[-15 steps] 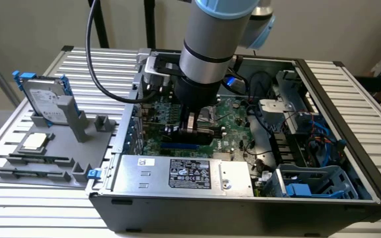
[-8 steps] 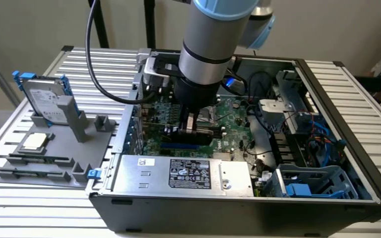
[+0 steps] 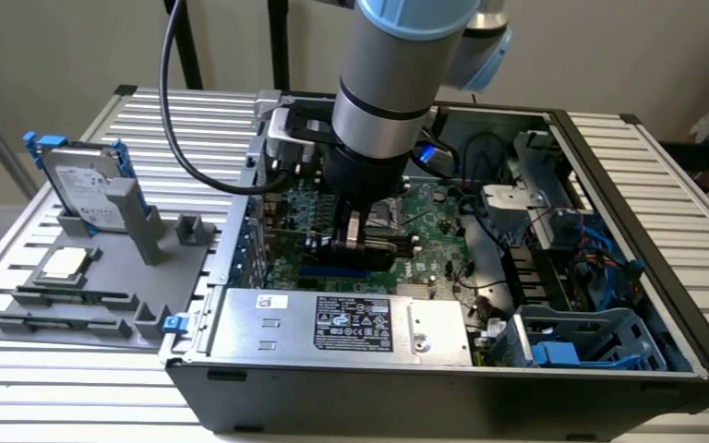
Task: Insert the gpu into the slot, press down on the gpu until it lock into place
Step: 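Insert the gpu into the slot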
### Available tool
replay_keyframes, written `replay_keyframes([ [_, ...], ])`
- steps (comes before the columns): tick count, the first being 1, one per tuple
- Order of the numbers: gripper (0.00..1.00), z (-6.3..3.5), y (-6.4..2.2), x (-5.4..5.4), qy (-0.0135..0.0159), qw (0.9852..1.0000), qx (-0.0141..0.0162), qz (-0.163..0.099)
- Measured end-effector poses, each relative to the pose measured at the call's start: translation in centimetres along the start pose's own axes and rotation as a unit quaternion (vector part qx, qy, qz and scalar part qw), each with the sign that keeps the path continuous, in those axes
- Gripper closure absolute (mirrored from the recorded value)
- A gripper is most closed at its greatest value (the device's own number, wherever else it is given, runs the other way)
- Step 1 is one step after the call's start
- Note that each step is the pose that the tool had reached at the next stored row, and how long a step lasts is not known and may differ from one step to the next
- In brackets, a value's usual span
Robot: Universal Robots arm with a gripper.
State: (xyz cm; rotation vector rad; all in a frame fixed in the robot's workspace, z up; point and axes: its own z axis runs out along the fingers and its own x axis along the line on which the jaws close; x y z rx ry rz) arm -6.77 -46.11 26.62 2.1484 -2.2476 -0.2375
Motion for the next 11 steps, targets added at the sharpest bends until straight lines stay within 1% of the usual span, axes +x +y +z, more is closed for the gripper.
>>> replay_keyframes([
  [3, 0.74, 0.05, 0.0, -0.01, 0.001, 1.0, -0.0002, 0.0],
  [8, 0.74, 0.21, 0.01, -0.04, 0.0048, 1.0, -0.0002, 0.001],
  [11, 0.74, 0.27, 0.0, -0.06, 0.0058, 1.0, -0.0002, 0.001],
])
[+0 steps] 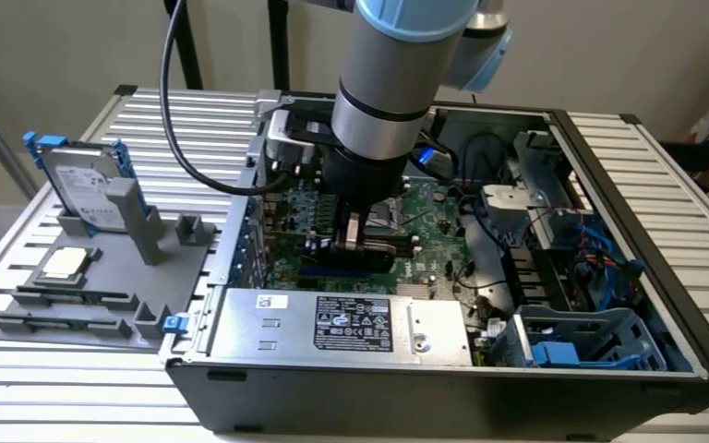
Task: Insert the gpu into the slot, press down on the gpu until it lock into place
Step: 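Insert the gpu into the slot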
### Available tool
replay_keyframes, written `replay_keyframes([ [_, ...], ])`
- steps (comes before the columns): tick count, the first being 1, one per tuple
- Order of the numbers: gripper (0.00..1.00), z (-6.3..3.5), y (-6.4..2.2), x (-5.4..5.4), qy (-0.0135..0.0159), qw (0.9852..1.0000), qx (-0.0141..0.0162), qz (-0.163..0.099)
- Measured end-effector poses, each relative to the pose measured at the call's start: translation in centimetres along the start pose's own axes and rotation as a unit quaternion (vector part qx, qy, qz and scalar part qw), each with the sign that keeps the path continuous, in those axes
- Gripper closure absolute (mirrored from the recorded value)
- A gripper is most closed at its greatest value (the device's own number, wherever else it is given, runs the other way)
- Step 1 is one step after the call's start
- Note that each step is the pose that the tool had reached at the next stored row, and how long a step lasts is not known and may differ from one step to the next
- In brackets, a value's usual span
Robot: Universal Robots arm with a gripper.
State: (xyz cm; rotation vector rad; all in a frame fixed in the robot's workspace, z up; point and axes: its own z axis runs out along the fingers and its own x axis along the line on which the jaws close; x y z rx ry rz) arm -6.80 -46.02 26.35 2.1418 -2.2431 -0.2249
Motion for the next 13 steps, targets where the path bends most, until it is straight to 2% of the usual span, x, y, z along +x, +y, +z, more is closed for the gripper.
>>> replay_keyframes([
  [13, 0.74, 0.04, 0.01, 0.0, 0.0008, 1.0, -0.0006, -0.006],
])
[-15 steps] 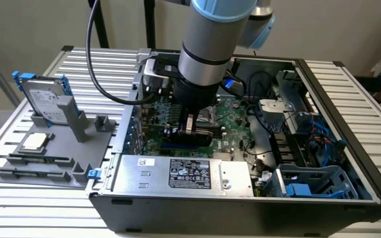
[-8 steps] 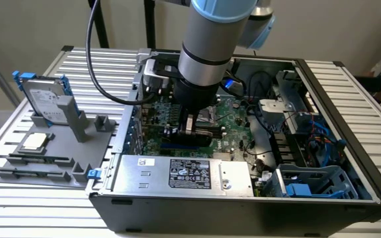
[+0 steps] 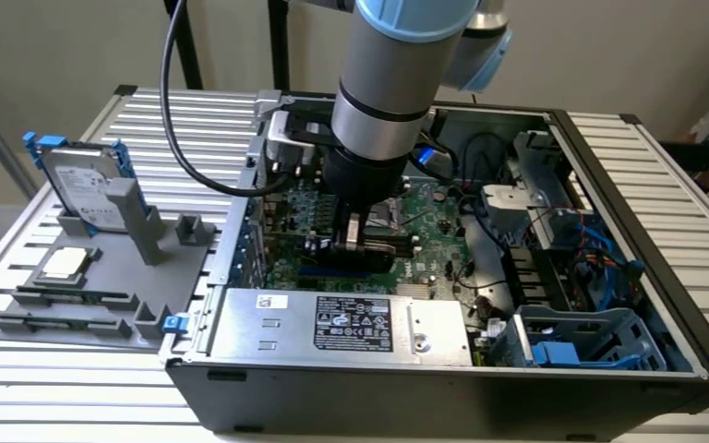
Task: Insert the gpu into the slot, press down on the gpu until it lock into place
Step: 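Insert the gpu into the slot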
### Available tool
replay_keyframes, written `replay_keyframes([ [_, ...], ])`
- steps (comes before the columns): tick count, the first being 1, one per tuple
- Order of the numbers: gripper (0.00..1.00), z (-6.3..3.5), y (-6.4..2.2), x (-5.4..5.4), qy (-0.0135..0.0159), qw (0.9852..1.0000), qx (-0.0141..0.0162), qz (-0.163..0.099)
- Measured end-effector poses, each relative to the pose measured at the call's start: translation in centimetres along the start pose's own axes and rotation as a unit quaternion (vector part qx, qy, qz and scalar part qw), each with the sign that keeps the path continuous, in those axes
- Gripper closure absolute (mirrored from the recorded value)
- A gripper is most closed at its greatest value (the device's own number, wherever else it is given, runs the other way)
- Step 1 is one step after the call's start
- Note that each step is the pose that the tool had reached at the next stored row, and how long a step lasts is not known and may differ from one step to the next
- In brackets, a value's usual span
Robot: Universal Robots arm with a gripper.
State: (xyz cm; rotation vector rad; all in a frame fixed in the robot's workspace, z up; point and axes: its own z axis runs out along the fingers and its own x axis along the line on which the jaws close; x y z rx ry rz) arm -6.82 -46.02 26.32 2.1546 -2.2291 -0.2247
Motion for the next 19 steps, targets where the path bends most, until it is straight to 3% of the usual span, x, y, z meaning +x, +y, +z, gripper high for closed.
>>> replay_keyframes([
  [19, 0.74, 0.28, -0.04, 0.02, -0.0011, 1.0, 0.0002, -0.001],
])
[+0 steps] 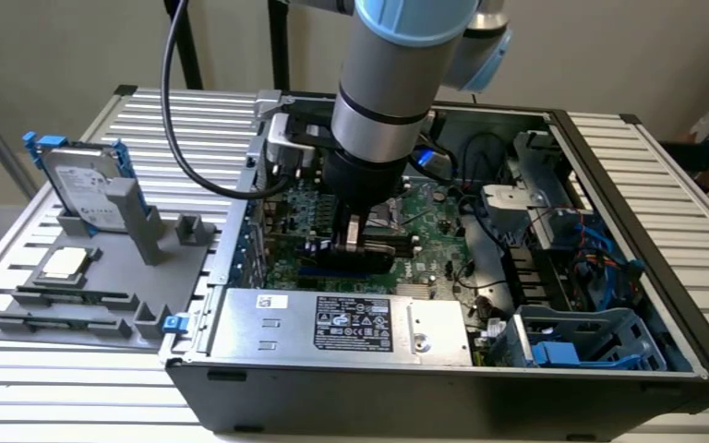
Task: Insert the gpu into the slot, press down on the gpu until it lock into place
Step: 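Insert the gpu into the slot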
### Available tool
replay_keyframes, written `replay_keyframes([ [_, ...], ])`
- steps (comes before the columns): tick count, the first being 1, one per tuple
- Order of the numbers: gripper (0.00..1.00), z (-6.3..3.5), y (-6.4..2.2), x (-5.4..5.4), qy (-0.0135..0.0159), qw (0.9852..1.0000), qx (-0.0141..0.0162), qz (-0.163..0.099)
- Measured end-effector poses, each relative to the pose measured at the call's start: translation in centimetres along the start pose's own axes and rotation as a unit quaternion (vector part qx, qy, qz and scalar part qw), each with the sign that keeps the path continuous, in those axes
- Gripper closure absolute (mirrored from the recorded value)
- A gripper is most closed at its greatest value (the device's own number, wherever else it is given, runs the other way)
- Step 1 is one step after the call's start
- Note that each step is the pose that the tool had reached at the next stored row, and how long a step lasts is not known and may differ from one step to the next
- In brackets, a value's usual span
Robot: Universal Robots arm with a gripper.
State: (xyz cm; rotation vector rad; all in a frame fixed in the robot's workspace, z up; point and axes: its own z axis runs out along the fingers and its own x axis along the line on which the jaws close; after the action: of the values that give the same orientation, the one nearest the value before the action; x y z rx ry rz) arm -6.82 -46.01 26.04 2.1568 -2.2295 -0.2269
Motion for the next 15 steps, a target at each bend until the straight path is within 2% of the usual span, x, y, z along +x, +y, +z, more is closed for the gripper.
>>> replay_keyframes([
  [8, 0.74, 0.22, -0.02, 0.01, 0.0, 1.0, -0.0008, 0.0],
  [15, 0.74, 0.22, -0.03, 0.01, 0.0003, 1.0, -0.0081, 0.001],
])
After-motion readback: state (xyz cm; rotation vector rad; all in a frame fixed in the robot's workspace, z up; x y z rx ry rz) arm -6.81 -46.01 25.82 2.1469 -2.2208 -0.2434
